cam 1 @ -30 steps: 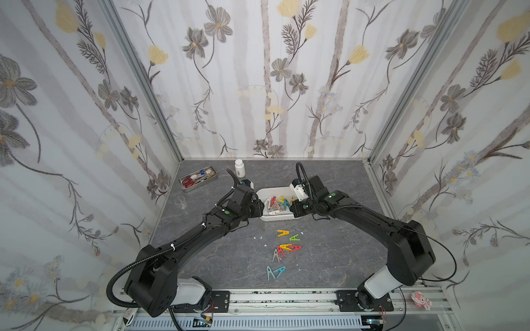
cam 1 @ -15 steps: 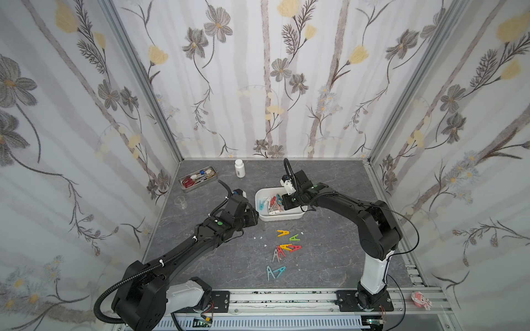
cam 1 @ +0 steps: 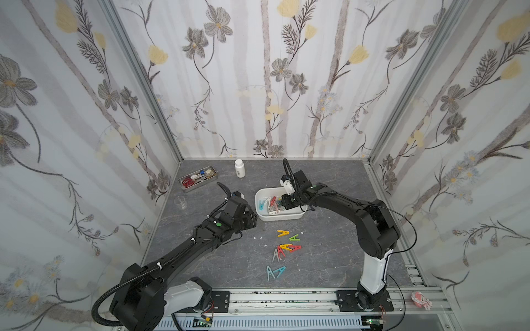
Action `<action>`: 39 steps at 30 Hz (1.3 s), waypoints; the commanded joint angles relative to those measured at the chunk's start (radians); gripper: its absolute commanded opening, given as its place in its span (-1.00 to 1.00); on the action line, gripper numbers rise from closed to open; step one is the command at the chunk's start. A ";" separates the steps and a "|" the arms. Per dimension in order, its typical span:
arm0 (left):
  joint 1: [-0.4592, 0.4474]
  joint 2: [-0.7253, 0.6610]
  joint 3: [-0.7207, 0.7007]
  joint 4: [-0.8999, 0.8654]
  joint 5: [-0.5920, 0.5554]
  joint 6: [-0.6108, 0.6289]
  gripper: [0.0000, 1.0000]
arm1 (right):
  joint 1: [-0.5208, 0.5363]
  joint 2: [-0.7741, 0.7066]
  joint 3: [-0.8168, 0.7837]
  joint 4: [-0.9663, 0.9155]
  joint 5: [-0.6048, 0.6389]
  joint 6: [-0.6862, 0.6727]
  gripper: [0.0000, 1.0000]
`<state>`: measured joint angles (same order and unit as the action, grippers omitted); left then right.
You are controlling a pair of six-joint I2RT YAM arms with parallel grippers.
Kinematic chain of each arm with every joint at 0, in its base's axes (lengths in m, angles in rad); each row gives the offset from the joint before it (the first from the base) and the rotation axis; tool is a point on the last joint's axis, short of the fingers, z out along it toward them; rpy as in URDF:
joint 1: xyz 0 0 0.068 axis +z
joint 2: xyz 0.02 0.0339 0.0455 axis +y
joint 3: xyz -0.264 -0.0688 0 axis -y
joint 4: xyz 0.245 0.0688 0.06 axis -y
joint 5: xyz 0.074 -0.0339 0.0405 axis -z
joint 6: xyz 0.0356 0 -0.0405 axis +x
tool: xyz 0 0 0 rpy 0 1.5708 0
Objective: Put the clothespins into the storage box
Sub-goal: Place the clothespin in the storage box, then pick up the clothespin from the center of the board.
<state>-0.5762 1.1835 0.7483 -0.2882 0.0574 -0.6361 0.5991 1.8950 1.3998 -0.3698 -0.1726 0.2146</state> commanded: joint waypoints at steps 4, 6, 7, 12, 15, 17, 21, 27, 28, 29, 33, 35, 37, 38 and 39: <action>-0.005 0.008 0.005 -0.017 0.037 -0.004 -0.08 | 0.005 -0.048 -0.002 0.004 0.006 -0.017 -0.48; -0.012 0.013 0.003 -0.019 0.050 -0.001 -0.08 | 0.011 -0.069 -0.006 0.006 0.006 -0.014 -0.48; -0.019 0.017 0.002 -0.017 0.060 0.001 -0.08 | 0.016 -0.080 -0.011 0.009 0.005 -0.011 -0.48; -0.077 0.046 0.006 -0.027 0.075 0.011 -0.10 | 0.035 -0.137 -0.044 0.034 0.001 0.003 -0.47; -0.128 0.063 0.008 -0.049 0.053 0.024 -0.10 | 0.044 -0.169 -0.067 0.037 0.003 0.012 -0.47; -0.166 0.065 -0.002 -0.061 0.043 0.031 -0.11 | 0.055 -0.203 -0.111 0.057 0.012 0.020 -0.47; -0.248 0.069 -0.026 -0.078 0.054 0.031 -0.15 | 0.062 -0.261 -0.208 0.094 0.016 0.048 -0.47; -0.384 0.106 -0.033 -0.102 0.029 0.016 -0.20 | 0.062 -0.335 -0.292 0.132 0.025 0.072 -0.48; -0.404 0.112 -0.033 -0.107 0.023 0.014 -0.21 | 0.062 -0.341 -0.297 0.136 0.025 0.073 -0.49; -0.421 0.119 -0.036 -0.107 0.022 0.006 -0.22 | 0.062 -0.345 -0.300 0.139 0.025 0.074 -0.49; -0.476 0.169 -0.034 -0.108 0.014 -0.026 -0.26 | 0.063 -0.351 -0.307 0.158 0.016 0.079 -0.50; -0.487 0.195 -0.022 -0.119 -0.009 -0.038 -0.27 | 0.062 -0.346 -0.305 0.163 0.009 0.080 -0.50; -0.495 0.221 -0.011 -0.118 -0.015 -0.047 -0.28 | 0.063 -0.343 -0.306 0.169 0.003 0.080 -0.51; -0.500 0.234 -0.008 -0.114 -0.012 -0.051 -0.29 | 0.062 -0.344 -0.309 0.173 0.001 0.081 -0.51; -0.504 0.246 -0.002 -0.114 -0.014 -0.054 -0.29 | 0.063 -0.344 -0.310 0.176 -0.001 0.080 -0.51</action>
<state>-1.0714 1.4082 0.7307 -0.3935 0.0711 -0.6594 0.6613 1.5520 1.0935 -0.2352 -0.1612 0.2874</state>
